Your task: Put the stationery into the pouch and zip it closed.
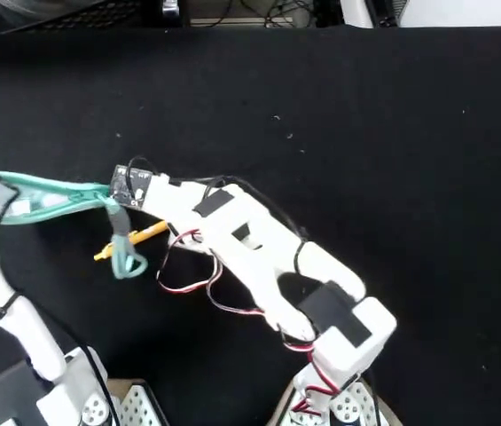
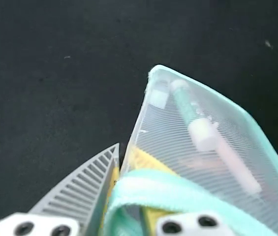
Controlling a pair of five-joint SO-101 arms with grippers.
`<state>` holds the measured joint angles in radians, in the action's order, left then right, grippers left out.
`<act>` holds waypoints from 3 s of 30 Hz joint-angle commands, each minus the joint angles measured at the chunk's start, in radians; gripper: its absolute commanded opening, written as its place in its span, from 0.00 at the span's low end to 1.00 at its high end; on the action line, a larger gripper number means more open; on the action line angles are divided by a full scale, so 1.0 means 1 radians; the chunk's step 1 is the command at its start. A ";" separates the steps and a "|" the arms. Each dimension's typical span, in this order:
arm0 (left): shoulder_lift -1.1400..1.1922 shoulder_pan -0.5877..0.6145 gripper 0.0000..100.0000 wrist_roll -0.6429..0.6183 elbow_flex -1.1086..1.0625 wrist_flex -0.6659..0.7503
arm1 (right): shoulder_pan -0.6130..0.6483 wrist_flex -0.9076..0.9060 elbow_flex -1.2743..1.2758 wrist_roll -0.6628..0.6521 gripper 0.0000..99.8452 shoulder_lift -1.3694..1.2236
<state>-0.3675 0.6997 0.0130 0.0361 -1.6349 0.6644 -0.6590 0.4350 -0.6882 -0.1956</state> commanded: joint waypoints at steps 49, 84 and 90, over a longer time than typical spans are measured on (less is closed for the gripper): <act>-0.009 0.045 0.03 0.026 0.064 0.005 | -0.126 -0.311 -0.369 -0.173 0.01 -0.254; -0.005 -0.041 0.03 0.031 0.056 -0.023 | -0.183 -0.190 -0.042 0.107 0.23 0.082; -0.005 -0.041 0.03 0.031 0.056 -0.023 | -0.213 -0.216 -0.182 0.098 0.23 -0.142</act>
<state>-0.3675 0.6751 0.0361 0.0499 -1.6533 0.4618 -0.8631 0.3414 -0.5915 -0.2908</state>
